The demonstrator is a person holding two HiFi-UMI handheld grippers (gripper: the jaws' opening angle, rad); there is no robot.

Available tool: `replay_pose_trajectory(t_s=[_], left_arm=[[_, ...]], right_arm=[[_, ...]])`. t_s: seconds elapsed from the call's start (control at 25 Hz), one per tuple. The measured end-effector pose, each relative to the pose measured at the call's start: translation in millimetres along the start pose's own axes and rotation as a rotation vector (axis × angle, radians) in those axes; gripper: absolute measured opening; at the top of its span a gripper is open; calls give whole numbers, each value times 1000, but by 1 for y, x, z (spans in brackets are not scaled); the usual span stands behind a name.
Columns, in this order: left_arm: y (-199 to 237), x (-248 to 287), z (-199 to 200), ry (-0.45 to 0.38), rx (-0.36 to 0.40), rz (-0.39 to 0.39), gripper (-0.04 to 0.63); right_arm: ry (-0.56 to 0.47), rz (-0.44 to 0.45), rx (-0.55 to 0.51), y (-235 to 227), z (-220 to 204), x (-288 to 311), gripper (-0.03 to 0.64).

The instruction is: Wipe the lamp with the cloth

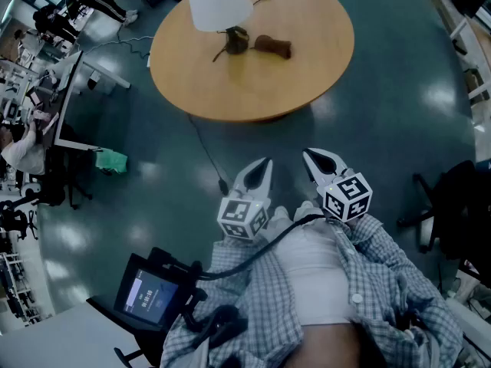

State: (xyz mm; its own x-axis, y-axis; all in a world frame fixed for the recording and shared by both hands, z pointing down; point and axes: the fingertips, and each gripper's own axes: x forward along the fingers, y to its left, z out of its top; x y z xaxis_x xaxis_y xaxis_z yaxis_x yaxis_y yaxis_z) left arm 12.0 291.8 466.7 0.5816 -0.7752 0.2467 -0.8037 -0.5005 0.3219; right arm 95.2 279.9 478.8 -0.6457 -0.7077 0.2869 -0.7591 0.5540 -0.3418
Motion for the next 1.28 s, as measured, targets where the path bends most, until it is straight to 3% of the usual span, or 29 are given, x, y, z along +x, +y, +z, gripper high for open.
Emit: replay_pose_trajectory(t_s=[0.68,1.08,1.28], left_arm=[[-1,1,-5,9,-15,-1,-3],[-2,12,-2,3,-17,54,-3],[-13,23,7,-30,-25,46,-3]], right_arm=[[-3,3,20,-2,0,-3,2],[-9,18,28,-25,7,-15,2],[-8,24,20,-42,8,-28,2]])
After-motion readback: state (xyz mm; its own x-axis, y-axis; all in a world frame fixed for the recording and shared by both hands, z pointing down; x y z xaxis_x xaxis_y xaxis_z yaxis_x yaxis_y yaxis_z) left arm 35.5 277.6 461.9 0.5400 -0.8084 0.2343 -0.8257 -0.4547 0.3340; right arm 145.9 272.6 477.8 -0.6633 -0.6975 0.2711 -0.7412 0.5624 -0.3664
